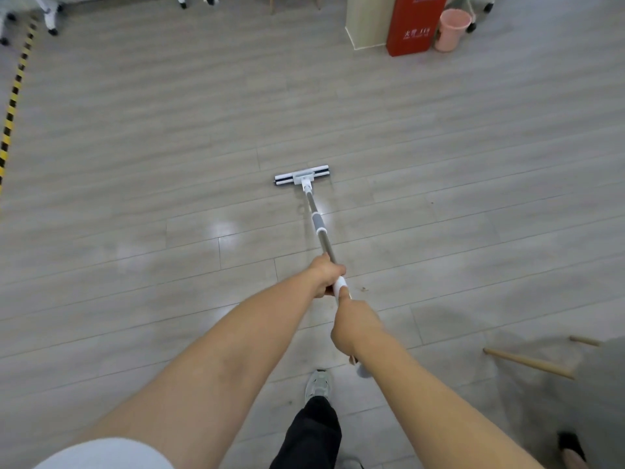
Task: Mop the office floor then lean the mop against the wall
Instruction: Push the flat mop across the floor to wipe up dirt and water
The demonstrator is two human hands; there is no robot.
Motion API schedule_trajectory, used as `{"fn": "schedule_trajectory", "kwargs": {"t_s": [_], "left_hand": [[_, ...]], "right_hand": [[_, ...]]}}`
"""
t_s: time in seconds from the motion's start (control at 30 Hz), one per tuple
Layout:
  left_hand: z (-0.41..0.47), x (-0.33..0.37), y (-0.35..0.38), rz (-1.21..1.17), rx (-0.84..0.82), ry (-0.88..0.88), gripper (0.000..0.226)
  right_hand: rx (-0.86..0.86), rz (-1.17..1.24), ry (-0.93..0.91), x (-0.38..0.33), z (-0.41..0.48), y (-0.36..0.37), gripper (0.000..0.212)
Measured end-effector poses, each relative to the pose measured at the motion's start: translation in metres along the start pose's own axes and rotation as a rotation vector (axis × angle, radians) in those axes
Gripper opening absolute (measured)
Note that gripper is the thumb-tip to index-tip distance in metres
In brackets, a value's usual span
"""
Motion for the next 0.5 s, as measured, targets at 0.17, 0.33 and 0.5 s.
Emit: {"fn": "schedule_trajectory", "kwargs": {"t_s": [0.17, 0.33, 0.5], "left_hand": [[0.021, 0.022, -0.007, -0.005, 0.003, -0.007, 0.029], [0.019, 0.002, 0.014, -0.021, -0.016, -0.022, 0.031], [-0.001, -0.025, 0.024, -0.021, 0.017, 0.001, 0.033]], "right_hand": [[0.019, 0.003, -0.02, -0.01, 0.025, -0.019, 0.081], [-0.051, 0.348, 0.058, 0.029, 0.028, -0.002, 0.057], [-0.247, 0.942, 0.201, 0.061, 0.006, 0.055, 0.014]]}}
Point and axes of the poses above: each hand's wrist, its own z-axis towards the middle knuckle, its own y-axis out of the palm, x = y × z, the point moved 10 cm from there along z, towards the middle knuckle
